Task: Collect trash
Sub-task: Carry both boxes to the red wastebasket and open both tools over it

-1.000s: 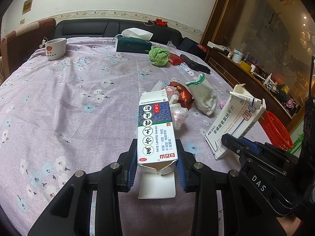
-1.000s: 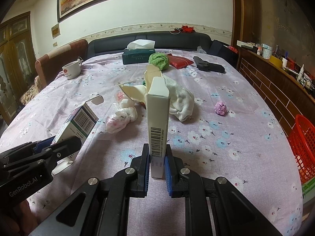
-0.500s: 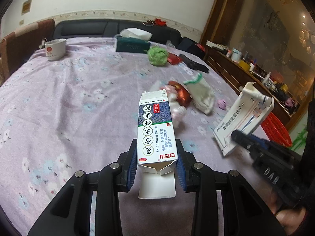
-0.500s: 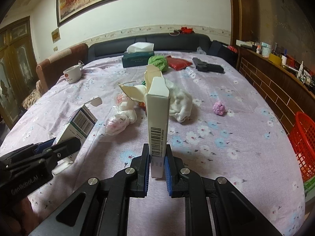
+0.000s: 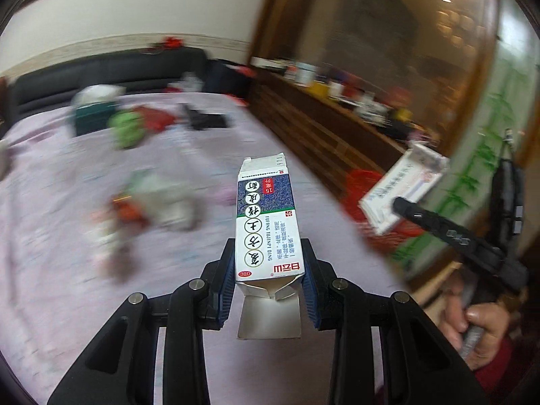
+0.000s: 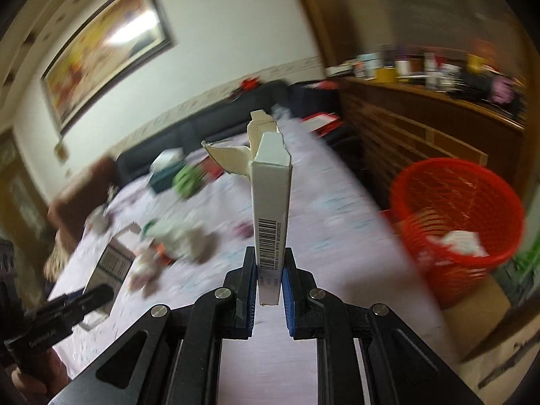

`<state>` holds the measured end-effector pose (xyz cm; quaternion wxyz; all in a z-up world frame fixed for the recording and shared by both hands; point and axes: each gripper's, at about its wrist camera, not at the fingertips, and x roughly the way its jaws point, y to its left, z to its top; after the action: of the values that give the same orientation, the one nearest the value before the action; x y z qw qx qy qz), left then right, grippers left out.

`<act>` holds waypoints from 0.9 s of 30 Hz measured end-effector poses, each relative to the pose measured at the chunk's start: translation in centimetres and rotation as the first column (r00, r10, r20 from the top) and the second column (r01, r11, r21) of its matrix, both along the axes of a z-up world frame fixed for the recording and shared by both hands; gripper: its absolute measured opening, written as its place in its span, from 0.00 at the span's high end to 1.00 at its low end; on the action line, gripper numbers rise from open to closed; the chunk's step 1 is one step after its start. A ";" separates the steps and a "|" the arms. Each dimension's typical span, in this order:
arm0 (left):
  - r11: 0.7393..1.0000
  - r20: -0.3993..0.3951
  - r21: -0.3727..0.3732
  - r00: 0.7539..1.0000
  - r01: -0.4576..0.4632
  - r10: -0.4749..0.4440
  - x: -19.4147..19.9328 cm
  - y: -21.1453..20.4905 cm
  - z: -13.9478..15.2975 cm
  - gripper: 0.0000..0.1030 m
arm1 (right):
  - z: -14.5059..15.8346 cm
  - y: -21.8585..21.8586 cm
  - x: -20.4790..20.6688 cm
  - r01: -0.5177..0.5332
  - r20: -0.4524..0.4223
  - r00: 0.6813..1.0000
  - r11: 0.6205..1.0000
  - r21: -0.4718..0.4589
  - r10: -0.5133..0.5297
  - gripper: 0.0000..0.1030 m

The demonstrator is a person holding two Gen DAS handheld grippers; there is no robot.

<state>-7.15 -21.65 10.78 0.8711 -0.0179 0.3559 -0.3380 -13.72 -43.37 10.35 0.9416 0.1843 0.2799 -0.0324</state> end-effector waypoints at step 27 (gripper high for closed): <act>0.977 -0.108 -0.006 0.971 0.213 -0.212 4.1 -22.7 -1.4 0.38 | -0.8 -21.7 -1.2 0.292 -0.115 0.950 0.957 0.002 -0.290 0.61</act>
<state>-3.07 -44.34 9.36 0.8095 0.0045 0.4033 -0.4267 -14.92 -65.09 9.59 0.9075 0.2302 0.3029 -0.1783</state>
